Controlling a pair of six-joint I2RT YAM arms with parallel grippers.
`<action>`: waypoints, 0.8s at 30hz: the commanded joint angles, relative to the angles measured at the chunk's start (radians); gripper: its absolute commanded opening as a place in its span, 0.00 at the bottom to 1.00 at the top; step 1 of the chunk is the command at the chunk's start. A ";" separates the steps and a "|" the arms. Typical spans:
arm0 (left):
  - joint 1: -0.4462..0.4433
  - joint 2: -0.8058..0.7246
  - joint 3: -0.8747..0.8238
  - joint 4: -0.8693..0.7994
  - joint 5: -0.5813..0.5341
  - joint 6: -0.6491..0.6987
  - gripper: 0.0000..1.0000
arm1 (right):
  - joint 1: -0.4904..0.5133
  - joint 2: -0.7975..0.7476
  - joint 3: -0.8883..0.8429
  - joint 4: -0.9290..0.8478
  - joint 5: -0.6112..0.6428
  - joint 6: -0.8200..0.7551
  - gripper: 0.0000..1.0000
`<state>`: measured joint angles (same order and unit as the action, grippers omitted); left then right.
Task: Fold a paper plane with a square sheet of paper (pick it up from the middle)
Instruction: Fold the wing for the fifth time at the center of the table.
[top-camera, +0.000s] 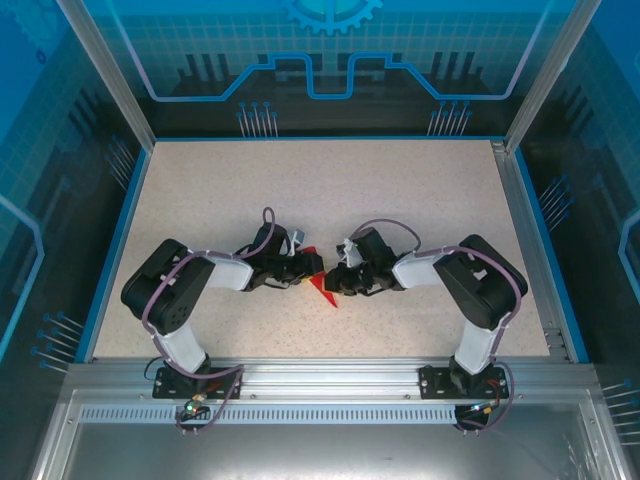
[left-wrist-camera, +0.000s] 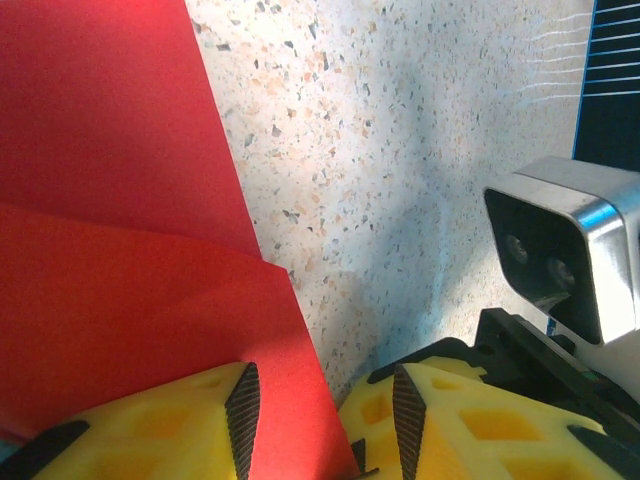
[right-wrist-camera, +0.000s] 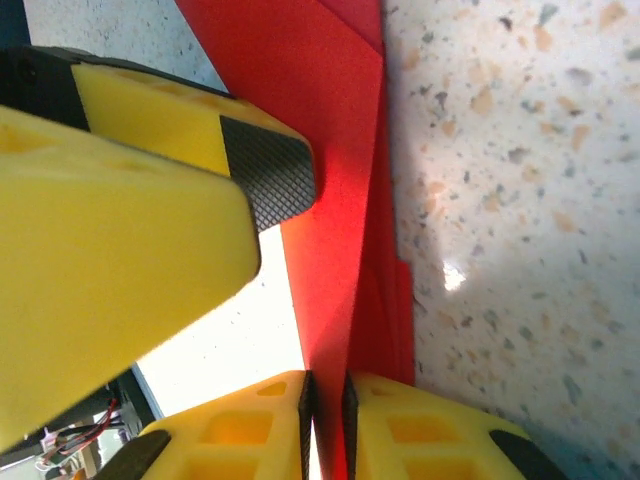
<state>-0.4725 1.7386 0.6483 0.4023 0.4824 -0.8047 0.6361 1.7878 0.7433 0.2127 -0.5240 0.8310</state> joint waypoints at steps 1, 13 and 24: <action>-0.005 0.041 0.008 -0.052 -0.042 0.043 0.44 | 0.013 -0.044 -0.020 -0.095 0.026 -0.038 0.16; -0.006 0.035 0.004 -0.063 -0.041 0.039 0.44 | 0.060 0.061 -0.012 -0.215 0.104 -0.079 0.09; -0.006 0.028 0.019 -0.086 -0.043 0.048 0.43 | 0.079 -0.071 0.015 -0.288 0.104 -0.136 0.21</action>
<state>-0.4725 1.7397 0.6601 0.3782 0.4805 -0.8013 0.6998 1.7313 0.7601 0.0280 -0.4358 0.7307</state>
